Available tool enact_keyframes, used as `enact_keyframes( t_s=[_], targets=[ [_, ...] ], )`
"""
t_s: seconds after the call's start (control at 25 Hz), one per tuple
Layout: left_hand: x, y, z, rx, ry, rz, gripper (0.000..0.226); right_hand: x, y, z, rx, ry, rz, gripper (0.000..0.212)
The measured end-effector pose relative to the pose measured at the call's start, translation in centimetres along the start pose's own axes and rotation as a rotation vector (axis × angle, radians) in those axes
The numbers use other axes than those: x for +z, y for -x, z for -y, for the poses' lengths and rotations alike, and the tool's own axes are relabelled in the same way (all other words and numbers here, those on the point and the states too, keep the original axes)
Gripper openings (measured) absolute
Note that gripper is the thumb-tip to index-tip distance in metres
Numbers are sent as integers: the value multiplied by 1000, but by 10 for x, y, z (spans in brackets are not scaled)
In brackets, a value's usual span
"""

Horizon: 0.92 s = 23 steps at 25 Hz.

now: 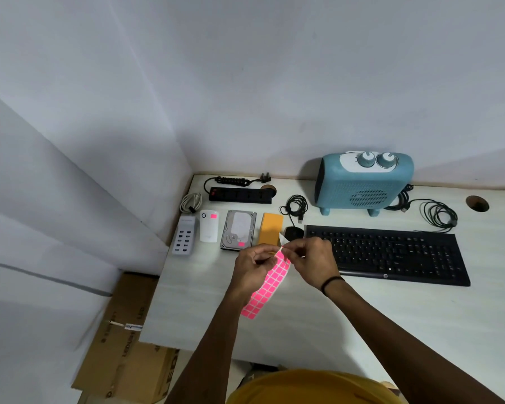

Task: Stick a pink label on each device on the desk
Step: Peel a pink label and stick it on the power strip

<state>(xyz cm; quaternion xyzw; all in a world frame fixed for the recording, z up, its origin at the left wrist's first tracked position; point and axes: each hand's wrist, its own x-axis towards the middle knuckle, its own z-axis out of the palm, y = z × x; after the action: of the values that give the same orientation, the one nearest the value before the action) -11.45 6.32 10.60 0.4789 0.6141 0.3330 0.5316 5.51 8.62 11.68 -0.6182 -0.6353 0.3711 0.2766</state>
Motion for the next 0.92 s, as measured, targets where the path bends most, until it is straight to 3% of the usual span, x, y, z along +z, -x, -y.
enact_keyframes(
  t_s=[0.08,0.2,0.32,0.48,0.64,0.92],
  targets=[
    [-2,0,4,-22,23,-12,29,5,0,-4,86,-130,0,7],
    [-1,-4,23,-199,95,-88,20,10,1,-10,374,-522,-30,4],
    [6,-6,54,-393,105,-94,20,17,7,-22,534,-541,29,5],
    [15,-4,86,-525,-2,-99,17,34,13,-32,694,-585,121,5],
    [11,0,105,-560,-170,-114,15,49,12,-41,776,-613,192,17],
    [-18,-15,115,-519,-411,-166,24,71,-16,-35,787,-669,197,18]
  ],
)
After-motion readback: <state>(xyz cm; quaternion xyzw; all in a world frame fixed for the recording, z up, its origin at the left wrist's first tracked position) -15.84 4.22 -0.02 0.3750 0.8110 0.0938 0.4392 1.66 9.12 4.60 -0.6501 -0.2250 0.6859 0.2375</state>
